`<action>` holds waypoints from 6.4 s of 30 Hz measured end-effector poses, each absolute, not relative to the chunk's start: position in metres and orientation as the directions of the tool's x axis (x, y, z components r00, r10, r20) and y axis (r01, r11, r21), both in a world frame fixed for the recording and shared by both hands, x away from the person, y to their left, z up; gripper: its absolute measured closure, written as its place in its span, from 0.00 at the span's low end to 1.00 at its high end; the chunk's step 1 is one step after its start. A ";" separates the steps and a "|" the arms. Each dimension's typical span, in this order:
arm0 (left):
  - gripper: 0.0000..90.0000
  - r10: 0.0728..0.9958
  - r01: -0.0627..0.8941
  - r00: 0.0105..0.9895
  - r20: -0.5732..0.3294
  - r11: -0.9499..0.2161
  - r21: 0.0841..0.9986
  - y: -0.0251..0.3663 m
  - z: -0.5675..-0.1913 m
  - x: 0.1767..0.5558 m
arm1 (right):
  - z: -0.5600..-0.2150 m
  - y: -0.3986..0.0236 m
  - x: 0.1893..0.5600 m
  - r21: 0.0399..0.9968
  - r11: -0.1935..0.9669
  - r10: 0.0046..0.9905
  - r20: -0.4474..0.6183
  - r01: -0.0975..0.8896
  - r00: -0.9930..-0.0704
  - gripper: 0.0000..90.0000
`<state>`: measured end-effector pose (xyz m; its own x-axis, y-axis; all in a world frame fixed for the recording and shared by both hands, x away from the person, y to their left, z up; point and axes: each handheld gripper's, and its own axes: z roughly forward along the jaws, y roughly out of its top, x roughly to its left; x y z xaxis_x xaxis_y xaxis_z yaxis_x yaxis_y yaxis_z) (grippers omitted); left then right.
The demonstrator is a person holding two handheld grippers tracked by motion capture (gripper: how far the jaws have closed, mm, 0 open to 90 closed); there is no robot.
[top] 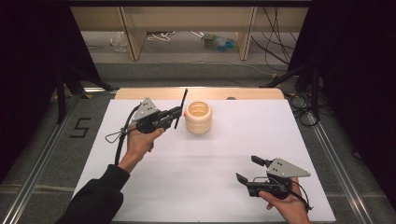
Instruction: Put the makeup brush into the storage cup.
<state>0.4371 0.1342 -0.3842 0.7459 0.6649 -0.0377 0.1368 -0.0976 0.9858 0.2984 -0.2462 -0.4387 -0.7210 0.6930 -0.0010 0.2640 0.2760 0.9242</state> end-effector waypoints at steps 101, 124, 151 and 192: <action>0.93 0.738 0.126 0.667 -0.099 0.019 0.992 0.073 -0.407 0.518 | -0.436 -0.245 0.298 0.946 0.232 0.691 0.004 0.226 -0.723 0.22; 0.93 0.739 0.130 0.666 -0.098 0.013 0.991 0.069 -0.418 0.520 | -0.436 -0.246 0.298 0.945 0.241 0.685 -0.004 0.222 -0.728 0.22; 0.93 0.746 0.143 0.660 -0.086 -0.012 0.990 0.068 -0.432 0.519 | -0.436 -0.245 0.298 0.945 0.243 0.684 -0.009 0.217 -0.729 0.22; 0.93 0.751 0.185 0.654 -0.084 -0.052 0.981 0.071 -0.453 0.518 | -0.437 -0.244 0.299 0.950 0.232 0.681 -0.004 0.210 -0.732 0.22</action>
